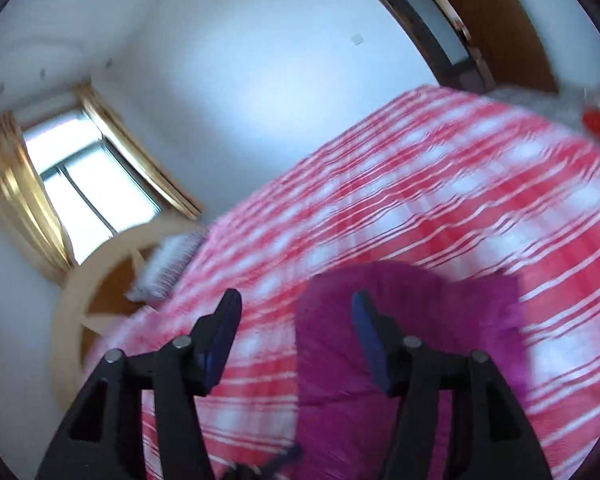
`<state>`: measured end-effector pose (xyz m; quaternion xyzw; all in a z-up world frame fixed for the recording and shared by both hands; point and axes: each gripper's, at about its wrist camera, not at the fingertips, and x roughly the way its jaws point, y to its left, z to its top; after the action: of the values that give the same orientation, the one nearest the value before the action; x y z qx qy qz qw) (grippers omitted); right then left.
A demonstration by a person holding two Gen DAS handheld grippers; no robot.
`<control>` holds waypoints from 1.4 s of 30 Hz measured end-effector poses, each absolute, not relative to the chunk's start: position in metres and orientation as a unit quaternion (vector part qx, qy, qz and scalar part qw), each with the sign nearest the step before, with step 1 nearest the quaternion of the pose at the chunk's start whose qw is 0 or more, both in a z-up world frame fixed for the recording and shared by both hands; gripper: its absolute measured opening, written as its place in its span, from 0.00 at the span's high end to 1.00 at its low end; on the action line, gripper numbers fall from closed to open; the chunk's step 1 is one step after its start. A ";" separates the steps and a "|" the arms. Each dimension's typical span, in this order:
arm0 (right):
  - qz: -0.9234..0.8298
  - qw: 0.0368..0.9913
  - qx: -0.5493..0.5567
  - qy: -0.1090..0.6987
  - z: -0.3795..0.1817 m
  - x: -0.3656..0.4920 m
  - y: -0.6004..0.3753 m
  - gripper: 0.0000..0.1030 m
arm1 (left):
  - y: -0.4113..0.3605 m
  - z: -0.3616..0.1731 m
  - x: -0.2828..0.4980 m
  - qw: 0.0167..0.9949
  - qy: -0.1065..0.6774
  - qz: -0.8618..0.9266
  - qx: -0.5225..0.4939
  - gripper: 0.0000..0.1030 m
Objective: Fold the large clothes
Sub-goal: 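Fold the held jacket over with the left tool while the right tool regrasps it, then hold the folded jacket bundle with both tools, pressing it together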
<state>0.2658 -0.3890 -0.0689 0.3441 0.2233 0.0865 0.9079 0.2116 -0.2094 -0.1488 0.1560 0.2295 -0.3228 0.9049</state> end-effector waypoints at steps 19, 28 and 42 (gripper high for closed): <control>-0.070 0.928 0.207 0.302 -0.168 0.284 -0.422 0.42 | -0.253 -0.146 0.312 0.918 0.288 -0.205 0.181 0.24; -0.072 0.911 0.229 0.335 -0.189 0.288 -0.435 0.43 | -0.248 -0.165 0.330 0.903 0.337 -0.223 0.142 0.17; -0.099 0.905 0.200 0.361 -0.198 0.296 -0.430 0.44 | -0.262 -0.111 0.358 0.930 0.313 -0.148 0.120 0.17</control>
<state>0.2963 -0.4295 -0.1976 0.2001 0.3612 -0.0988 0.9054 0.3585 -0.2617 -0.1114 0.1202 0.3130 -0.1478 0.9304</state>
